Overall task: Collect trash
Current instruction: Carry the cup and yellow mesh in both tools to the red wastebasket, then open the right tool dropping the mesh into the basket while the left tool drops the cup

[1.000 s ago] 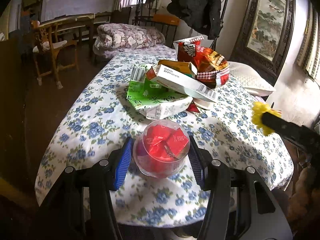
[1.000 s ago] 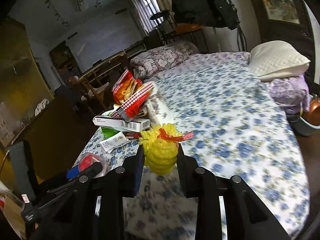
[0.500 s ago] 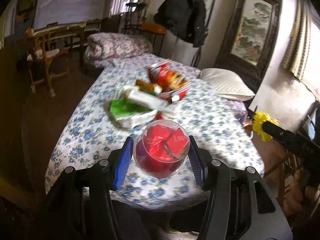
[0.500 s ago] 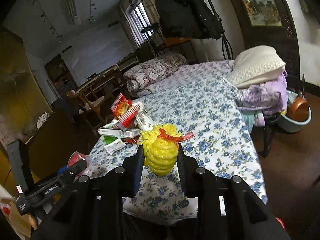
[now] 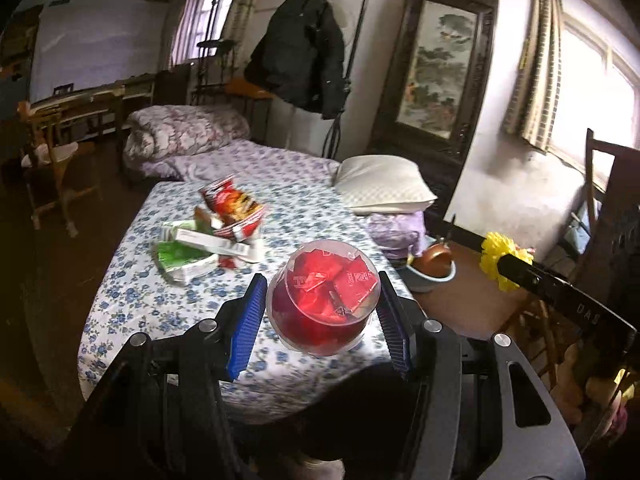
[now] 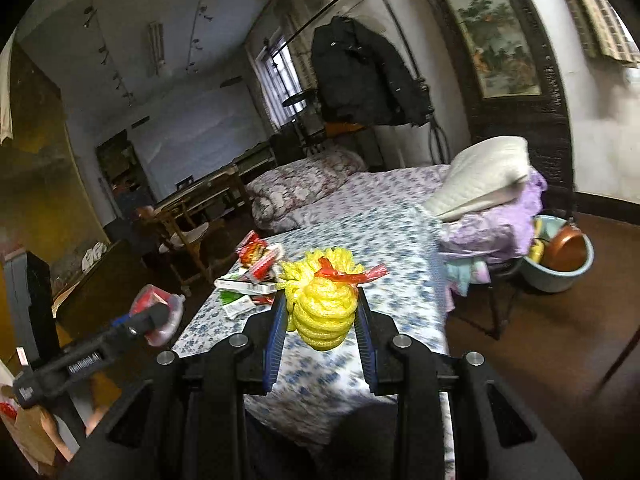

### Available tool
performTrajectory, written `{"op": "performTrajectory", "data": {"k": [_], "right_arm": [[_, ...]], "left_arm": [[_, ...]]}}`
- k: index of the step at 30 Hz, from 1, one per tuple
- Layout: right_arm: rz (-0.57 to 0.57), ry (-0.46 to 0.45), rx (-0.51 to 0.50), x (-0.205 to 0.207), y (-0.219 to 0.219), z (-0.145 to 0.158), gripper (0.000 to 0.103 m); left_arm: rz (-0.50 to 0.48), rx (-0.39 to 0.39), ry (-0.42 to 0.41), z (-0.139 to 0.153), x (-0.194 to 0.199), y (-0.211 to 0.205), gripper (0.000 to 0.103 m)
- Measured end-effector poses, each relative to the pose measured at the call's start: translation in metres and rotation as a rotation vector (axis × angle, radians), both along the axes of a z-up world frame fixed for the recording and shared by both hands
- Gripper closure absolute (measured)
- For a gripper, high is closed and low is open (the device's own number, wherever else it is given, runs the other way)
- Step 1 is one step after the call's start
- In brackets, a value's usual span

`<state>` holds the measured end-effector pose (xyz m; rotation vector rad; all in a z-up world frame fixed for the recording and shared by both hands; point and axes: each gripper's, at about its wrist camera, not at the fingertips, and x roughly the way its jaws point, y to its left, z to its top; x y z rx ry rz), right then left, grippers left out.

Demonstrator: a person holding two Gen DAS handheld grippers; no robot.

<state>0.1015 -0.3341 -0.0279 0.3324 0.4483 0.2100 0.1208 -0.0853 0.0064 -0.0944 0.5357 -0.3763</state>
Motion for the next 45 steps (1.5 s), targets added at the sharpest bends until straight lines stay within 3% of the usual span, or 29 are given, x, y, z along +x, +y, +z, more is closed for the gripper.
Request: {"op": "performTrajectory", "data": {"k": [10, 19, 26, 36, 38, 40, 45], "right_arm": [[-0.075, 0.001, -0.032, -0.057, -0.058, -0.014, 0.069], [-0.120, 0.098, -0.020, -0.064, -0.098, -0.062, 0.069], [-0.163, 0.221, 0.019, -0.059, -0.127, -0.115, 0.069], [-0.198, 0.502, 0.089, -0.052, -0.157, -0.230, 0.068], [-0.193, 0.570, 0.099, -0.049, -0.156, -0.255, 0.065], [-0.186, 0.650, 0.126, -0.047, -0.155, -0.282, 0.047], [-0.185, 0.614, 0.194, -0.052, -0.161, -0.287, 0.046]], "left_arm": [[-0.050, 0.043, 0.012, 0.007, -0.043, -0.025, 0.048], [-0.133, 0.120, 0.018, 0.001, -0.049, -0.072, 0.048], [-0.219, 0.182, 0.083, -0.025, -0.037, -0.118, 0.048], [-0.343, 0.270, 0.204, -0.074, -0.019, -0.186, 0.048], [-0.369, 0.283, 0.231, -0.084, -0.015, -0.199, 0.048], [-0.387, 0.294, 0.249, -0.091, -0.013, -0.210, 0.048], [-0.425, 0.340, 0.274, -0.107, -0.009, -0.237, 0.048]]}}
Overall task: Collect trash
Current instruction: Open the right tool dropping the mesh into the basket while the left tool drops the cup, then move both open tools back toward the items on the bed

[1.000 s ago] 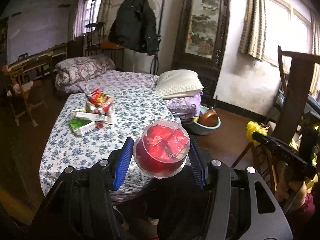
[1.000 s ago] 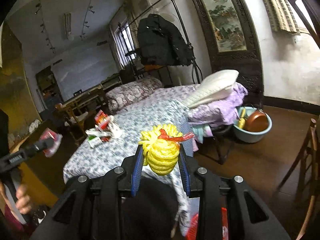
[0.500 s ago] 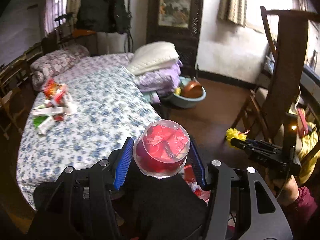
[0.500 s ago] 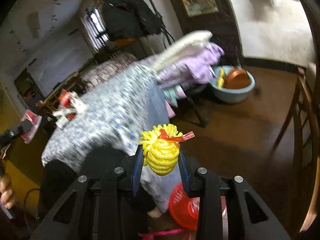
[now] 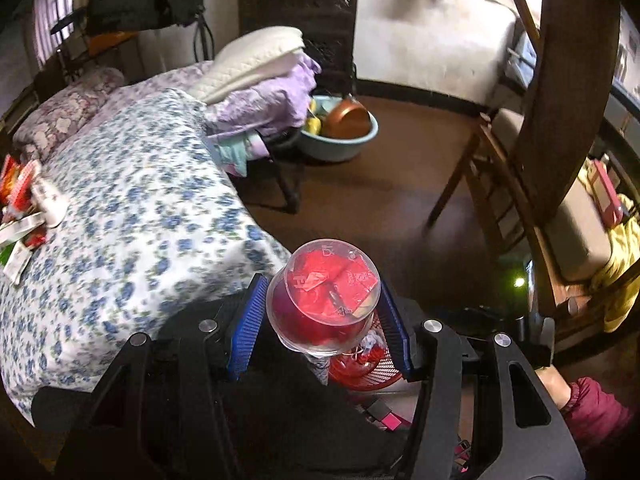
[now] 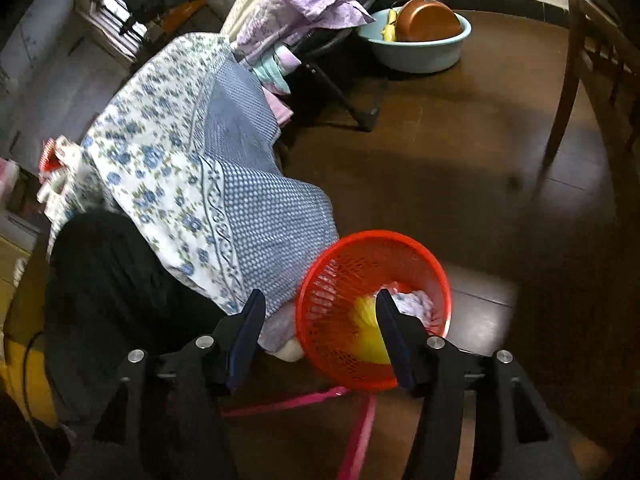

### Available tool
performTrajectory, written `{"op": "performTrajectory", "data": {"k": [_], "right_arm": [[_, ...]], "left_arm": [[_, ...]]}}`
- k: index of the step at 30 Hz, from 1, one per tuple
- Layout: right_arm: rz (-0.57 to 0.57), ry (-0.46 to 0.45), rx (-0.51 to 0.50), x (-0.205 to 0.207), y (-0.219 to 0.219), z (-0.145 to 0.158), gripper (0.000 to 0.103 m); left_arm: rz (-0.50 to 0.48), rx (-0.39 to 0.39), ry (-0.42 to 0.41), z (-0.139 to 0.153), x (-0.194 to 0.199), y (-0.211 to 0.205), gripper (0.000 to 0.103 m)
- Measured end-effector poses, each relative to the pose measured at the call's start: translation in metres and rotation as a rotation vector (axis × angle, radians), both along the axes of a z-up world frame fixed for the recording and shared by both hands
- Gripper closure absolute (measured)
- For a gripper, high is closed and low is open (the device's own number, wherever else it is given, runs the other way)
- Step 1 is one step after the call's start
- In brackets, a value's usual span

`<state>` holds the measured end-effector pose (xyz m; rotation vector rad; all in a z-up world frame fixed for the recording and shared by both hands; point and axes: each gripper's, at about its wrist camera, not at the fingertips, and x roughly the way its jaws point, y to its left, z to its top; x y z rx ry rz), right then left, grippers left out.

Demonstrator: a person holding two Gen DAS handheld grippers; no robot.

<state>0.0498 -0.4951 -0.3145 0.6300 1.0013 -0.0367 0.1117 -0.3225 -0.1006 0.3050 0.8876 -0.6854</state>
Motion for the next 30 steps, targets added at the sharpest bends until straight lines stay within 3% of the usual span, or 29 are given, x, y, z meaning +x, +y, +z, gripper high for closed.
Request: {"op": "performTrajectory", "data": {"k": [6, 17, 21, 25, 30], "right_arm": [[-0.072, -0.077, -0.051, -0.006, -0.018, 0.023, 0.045], [-0.117, -0.115, -0.131, -0.017, -0.040, 0.039, 0.045], [-0.155, -0.130, -0.134, -0.024, -0.052, 0.042, 0.045], [-0.183, -0.130, -0.121, -0.028, -0.061, 0.040, 0.045], [-0.178, -0.127, -0.094, -0.027, -0.061, 0.037, 0.045]], "left_arm": [[-0.045, 0.032, 0.021, -0.011, -0.001, -0.027, 0.048], [-0.145, 0.110, 0.044, -0.039, -0.010, -0.071, 0.048], [-0.173, 0.127, 0.088, -0.052, -0.007, -0.085, 0.048], [-0.175, 0.146, 0.084, -0.059, -0.009, -0.093, 0.024], [-0.149, 0.149, 0.020, -0.050, -0.010, -0.090, 0.017]]}}
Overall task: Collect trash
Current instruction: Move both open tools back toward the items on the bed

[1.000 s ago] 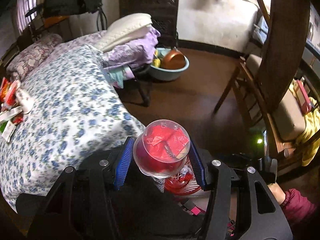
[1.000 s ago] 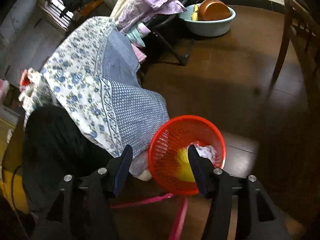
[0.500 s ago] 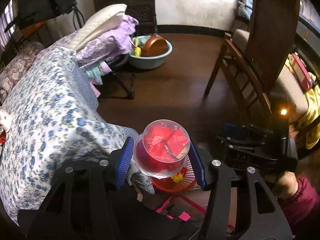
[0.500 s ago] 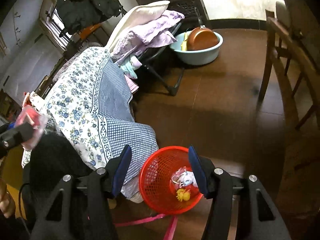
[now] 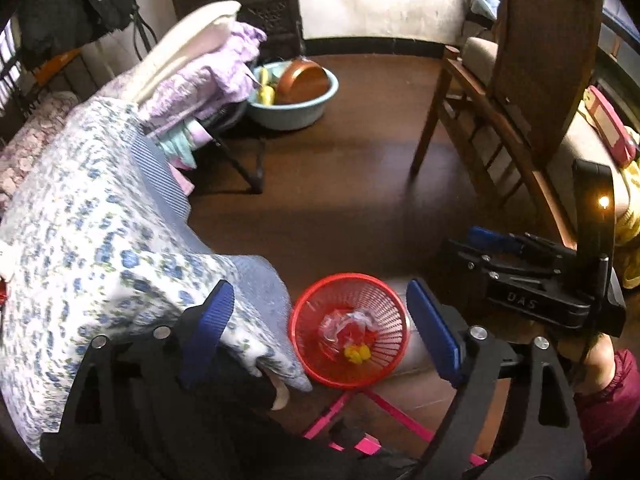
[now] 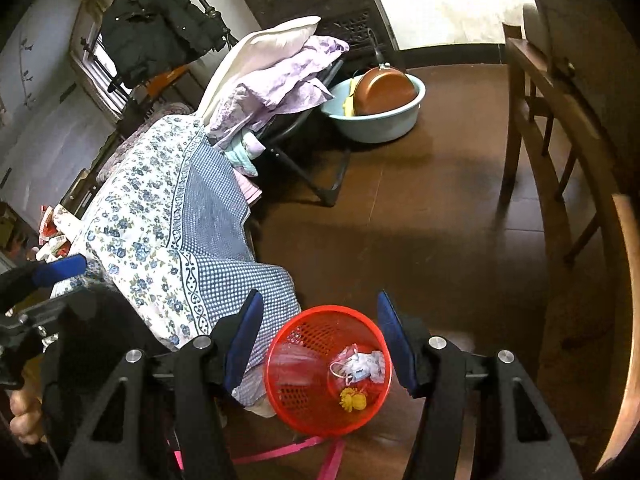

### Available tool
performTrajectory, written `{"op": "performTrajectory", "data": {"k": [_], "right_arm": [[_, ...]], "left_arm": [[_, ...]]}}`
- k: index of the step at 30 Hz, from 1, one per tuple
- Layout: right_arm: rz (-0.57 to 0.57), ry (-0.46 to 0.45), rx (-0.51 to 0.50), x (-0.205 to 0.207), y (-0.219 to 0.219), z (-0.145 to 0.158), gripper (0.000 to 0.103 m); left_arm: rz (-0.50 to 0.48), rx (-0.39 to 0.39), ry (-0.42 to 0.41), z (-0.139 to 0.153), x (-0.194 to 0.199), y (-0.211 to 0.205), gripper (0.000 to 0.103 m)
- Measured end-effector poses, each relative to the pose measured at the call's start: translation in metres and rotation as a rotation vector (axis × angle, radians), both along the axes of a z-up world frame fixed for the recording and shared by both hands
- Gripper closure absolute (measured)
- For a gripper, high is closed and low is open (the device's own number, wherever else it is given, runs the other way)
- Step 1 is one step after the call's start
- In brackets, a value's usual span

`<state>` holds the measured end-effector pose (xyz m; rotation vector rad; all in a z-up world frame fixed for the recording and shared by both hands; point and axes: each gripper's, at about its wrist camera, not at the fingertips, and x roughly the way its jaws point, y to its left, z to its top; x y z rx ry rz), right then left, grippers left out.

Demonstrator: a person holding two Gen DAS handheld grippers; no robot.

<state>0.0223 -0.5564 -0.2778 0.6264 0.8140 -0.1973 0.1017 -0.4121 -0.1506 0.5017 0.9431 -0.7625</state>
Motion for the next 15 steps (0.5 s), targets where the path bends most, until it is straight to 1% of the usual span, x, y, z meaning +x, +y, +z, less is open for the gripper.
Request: {"op": "performTrajectory", "data": {"k": [3, 7, 10, 12, 15], "right_arm": [[0.008, -0.008, 0.006, 0.001, 0.003, 0.003, 0.045], [0.029, -0.030, 0.003, 0.005, 0.012, 0.017, 0.045], [0.045, -0.054, -0.019, 0.007, 0.019, 0.035, 0.045], [0.058, -0.083, -0.047, 0.008, 0.026, 0.053, 0.045], [0.076, -0.129, -0.092, 0.009, 0.037, 0.081, 0.041]], "left_arm": [[0.025, -0.017, -0.010, 0.008, 0.004, 0.009, 0.016], [0.068, -0.045, -0.033, 0.021, 0.009, 0.025, 0.016], [0.105, -0.077, -0.051, 0.033, 0.011, 0.039, 0.016], [0.128, -0.103, -0.063, 0.042, 0.012, 0.051, 0.016], [0.152, -0.137, -0.079, 0.056, 0.009, 0.068, 0.015]]}}
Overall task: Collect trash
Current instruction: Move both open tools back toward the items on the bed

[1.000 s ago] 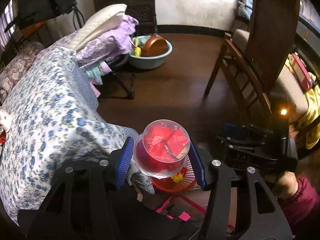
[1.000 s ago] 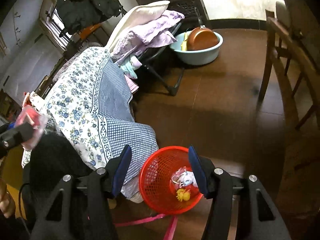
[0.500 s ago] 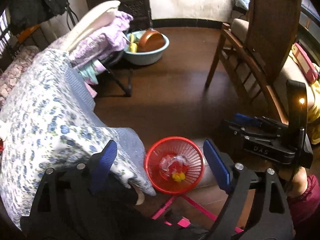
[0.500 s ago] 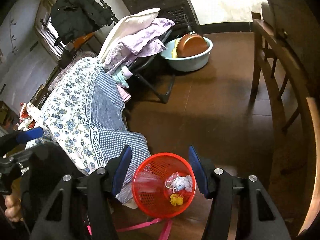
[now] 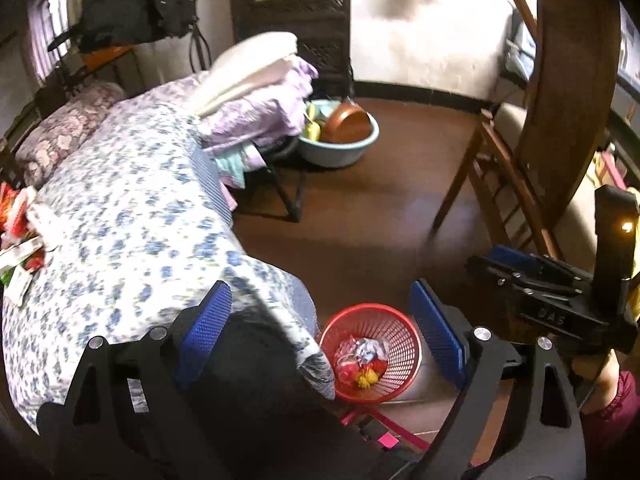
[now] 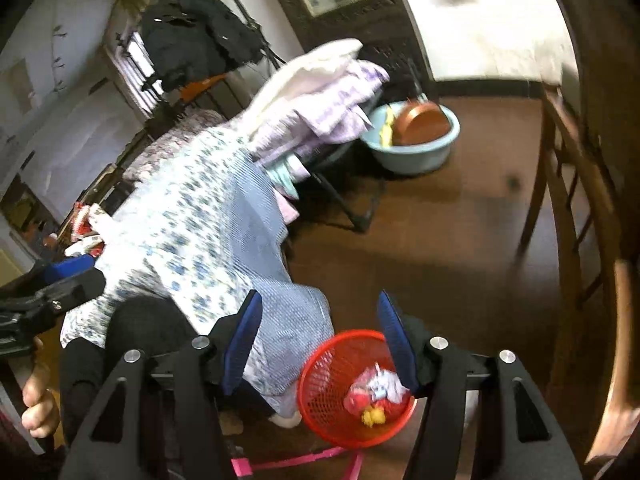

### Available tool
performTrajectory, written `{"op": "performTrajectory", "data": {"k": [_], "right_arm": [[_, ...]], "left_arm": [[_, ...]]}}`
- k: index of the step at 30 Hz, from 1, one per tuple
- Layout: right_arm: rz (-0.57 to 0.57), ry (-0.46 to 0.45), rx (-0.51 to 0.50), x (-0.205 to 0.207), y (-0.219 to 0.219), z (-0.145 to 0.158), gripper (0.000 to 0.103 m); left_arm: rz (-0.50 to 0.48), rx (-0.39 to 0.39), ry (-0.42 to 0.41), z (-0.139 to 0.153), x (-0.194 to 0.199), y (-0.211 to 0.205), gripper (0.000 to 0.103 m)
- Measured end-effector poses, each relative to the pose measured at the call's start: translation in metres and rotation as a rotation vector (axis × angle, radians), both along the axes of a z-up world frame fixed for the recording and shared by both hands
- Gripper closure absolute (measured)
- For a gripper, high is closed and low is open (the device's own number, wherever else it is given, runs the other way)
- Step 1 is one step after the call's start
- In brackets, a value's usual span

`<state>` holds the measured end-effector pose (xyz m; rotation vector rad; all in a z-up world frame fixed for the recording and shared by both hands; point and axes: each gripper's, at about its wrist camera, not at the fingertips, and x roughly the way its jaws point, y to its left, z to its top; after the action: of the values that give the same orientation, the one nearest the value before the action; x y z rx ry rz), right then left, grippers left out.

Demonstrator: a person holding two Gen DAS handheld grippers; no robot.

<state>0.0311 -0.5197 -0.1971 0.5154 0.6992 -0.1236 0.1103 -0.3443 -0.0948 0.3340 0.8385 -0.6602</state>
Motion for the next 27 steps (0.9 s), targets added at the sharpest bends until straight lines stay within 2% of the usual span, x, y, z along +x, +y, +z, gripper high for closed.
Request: {"op": "performTrajectory", "data": {"k": [6, 11, 17, 22, 27], "right_arm": [[0.067, -0.089, -0.085, 0.004, 0.035, 0.059, 0.038], [0.142, -0.175, -0.157, 0.005, 0.076, 0.112, 0.031], [0.224, -0.253, -0.195, 0.008, 0.122, 0.159, 0.022], [0.302, -0.266, -0.181, 0.025, 0.166, 0.170, 0.019], [0.388, -0.215, -0.149, 0.064, 0.214, 0.157, 0.018]], "left_arm": [[0.053, -0.074, -0.051, 0.029, -0.009, 0.044, 0.011], [0.105, -0.130, -0.102, 0.052, -0.017, 0.085, 0.010], [0.205, -0.182, -0.179, 0.081, -0.018, 0.147, 0.008], [0.314, -0.203, -0.235, 0.098, -0.007, 0.204, 0.007], [0.447, -0.170, -0.246, 0.094, 0.026, 0.265, 0.007]]}}
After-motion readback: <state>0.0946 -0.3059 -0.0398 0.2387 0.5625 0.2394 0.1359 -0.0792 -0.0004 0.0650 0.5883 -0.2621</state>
